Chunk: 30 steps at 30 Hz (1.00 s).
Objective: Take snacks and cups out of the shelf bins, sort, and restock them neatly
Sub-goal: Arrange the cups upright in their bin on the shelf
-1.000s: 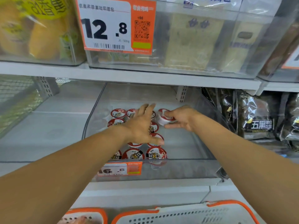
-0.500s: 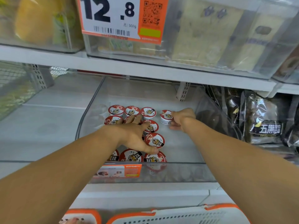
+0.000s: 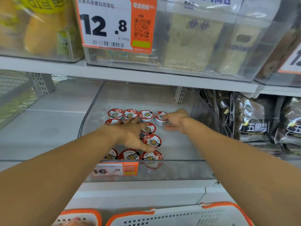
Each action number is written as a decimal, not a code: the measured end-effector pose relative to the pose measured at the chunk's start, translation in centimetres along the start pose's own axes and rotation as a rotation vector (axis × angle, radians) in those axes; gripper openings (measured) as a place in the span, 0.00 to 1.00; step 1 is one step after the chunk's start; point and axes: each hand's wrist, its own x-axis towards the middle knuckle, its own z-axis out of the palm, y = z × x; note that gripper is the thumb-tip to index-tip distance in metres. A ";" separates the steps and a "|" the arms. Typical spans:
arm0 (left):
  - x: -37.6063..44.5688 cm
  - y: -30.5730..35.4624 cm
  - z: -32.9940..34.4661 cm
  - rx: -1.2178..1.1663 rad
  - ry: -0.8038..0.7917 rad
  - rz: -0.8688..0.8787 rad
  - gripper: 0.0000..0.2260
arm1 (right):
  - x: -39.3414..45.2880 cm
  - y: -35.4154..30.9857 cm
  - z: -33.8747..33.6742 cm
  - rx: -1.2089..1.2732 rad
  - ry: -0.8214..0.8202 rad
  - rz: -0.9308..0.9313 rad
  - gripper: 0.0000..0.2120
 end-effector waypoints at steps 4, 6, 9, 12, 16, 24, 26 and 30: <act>-2.4 2.1 -2.0 -0.126 0.400 0.086 0.32 | -6.4 -1.2 -2.4 -0.198 0.096 -0.368 0.05; -5.0 4.1 -1.9 -0.220 0.742 0.180 0.14 | -12.4 -0.1 -4.6 -0.116 0.098 -0.593 0.01; -10.0 8.2 1.5 -0.429 1.048 0.381 0.04 | -20.6 4.5 -7.6 -0.024 0.050 -0.748 0.06; -12.7 11.3 8.8 -0.565 0.827 0.524 0.04 | -22.4 13.0 -7.9 -0.073 -0.032 -0.607 0.07; -10.4 11.4 22.6 -0.452 0.210 0.315 0.06 | -20.1 28.4 -7.8 -0.642 -0.416 -0.096 0.12; -14.0 9.5 41.8 -0.413 -0.406 -0.023 0.36 | -23.7 42.7 -6.3 -0.991 -0.597 0.244 0.58; -14.1 9.4 42.8 -0.410 -0.340 -0.048 0.36 | -23.4 44.0 -5.7 -1.024 -0.615 0.247 0.59; -14.3 9.7 43.5 -0.446 -0.315 -0.075 0.33 | -23.6 44.4 -5.0 -1.053 -0.599 0.182 0.46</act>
